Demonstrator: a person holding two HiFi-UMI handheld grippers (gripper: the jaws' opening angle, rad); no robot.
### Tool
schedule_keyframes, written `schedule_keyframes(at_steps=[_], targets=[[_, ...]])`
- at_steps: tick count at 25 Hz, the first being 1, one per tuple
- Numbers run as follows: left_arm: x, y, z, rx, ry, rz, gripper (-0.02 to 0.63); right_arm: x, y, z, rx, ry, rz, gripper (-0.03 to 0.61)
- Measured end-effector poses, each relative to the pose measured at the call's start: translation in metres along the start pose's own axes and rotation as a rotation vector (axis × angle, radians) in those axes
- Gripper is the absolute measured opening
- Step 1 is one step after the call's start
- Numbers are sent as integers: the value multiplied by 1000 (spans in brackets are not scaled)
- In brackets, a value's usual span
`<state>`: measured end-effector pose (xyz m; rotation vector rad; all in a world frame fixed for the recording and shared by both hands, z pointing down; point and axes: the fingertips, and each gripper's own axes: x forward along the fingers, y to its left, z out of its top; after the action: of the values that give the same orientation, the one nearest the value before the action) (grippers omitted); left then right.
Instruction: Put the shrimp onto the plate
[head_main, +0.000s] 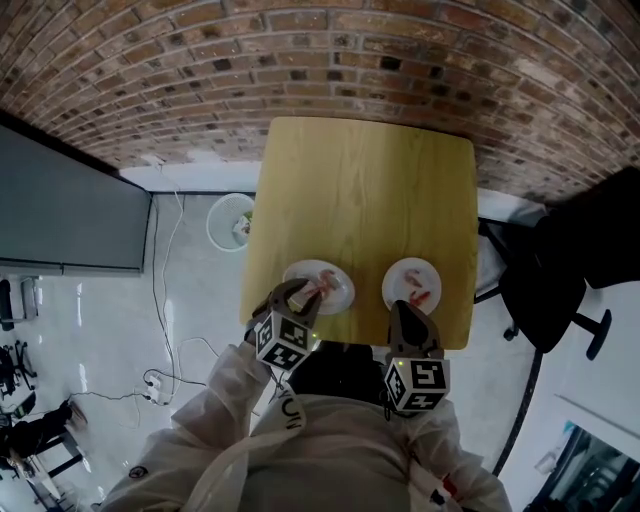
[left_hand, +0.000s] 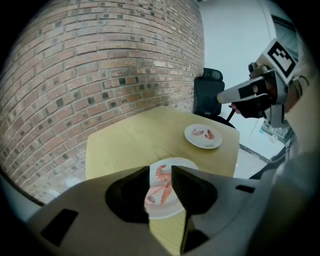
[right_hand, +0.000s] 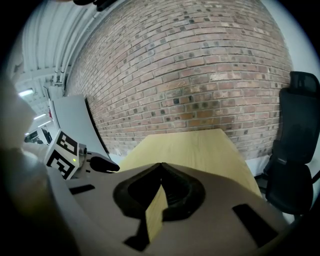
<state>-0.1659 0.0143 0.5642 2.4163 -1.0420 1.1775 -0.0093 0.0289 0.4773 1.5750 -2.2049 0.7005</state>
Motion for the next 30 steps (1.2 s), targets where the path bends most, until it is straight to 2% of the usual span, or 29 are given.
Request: schedule_keyframes(at_steps=[2,6,12,19,30], targets=[[10,-4,-2,38,22,-34,161,0,-5,-1,2,6,-7,23],[29,-11,-9,132,87,-98,223,0,-17,-2,6,12,-19,23],[47,-19,-17,203,170,-185,249,-2,-31,-1,14,18,-40,23],[69,-20,-20,200,203,-212,275,-3,-46,-8,28,27,-59,23],[76,-21,-18,178,244,-222,273,-2,-59,-10,44,31,-71,23]])
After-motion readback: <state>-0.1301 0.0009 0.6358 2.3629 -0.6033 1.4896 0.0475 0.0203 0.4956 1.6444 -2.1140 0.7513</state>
